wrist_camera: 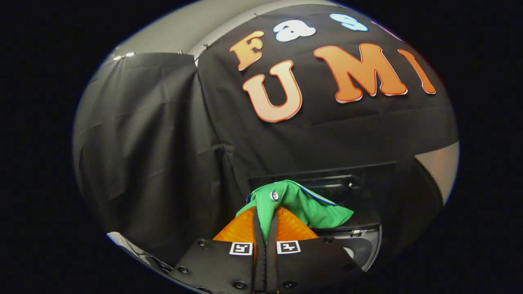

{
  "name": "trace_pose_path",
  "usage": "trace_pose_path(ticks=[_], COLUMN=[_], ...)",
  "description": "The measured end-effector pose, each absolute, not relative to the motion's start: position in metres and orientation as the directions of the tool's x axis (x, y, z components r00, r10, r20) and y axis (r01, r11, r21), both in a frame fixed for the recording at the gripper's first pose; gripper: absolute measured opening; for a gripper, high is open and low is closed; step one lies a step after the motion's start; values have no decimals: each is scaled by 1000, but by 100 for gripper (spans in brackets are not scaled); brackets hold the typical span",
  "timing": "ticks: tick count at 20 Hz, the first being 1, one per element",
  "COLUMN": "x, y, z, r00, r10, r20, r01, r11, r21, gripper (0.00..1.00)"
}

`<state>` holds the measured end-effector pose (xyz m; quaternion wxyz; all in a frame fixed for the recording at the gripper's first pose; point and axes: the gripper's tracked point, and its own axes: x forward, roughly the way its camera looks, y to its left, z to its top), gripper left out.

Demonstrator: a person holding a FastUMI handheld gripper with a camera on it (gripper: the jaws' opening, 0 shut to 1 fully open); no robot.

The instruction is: Put the clothes into the washing machine and then close the washing machine lid.

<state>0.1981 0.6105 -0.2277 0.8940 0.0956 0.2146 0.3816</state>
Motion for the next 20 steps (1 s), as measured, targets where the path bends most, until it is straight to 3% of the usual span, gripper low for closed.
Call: trace_pose_path(ticks=[5,9,15,18,20], x=[213,228,207,200,201], y=[625,600,596,589,589], z=[-332,-414,-510,-538,-540], r00=[628,674,516,425,420], r10=[623,439,322,273,268], r20=[-466,-594,-794,-863,-867], r01=[-558,-423,-382,-291,-240], r11=[778,889,916,944,954], r21=[289,178,122,155,179], gripper=[8,8,8,8,8])
